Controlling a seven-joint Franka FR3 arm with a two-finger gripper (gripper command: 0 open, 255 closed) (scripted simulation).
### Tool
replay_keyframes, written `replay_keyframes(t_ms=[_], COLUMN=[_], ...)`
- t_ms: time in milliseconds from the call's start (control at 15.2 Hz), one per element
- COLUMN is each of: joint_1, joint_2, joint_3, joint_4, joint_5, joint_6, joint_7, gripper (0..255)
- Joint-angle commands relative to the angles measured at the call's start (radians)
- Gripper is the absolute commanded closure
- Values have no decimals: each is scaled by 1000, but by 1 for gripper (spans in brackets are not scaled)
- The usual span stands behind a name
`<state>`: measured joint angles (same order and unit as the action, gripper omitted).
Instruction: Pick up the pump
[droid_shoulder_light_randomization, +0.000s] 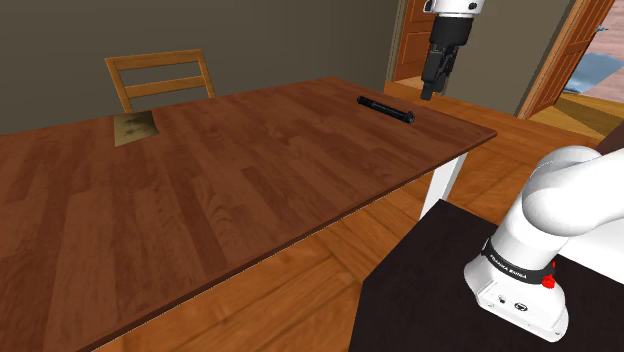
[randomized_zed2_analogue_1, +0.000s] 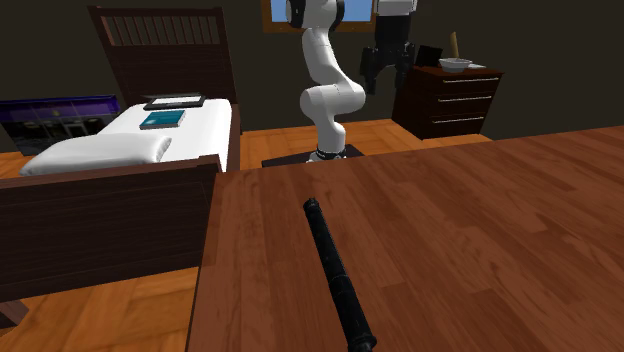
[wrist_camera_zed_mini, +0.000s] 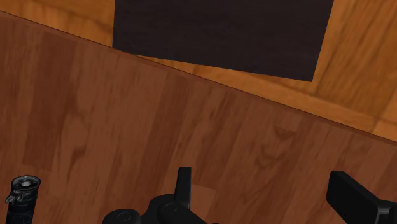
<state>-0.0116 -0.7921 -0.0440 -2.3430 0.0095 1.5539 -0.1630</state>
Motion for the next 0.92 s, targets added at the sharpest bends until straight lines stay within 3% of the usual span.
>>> replay_keyframes(t_ms=[0,858], joint_1=[0,-60], joint_2=[0,414], joint_3=[0,-145], joint_4=[0,164], joint_5=[0,-36], joint_6=[0,256], joint_7=[0,-84], gripper=[0,0])
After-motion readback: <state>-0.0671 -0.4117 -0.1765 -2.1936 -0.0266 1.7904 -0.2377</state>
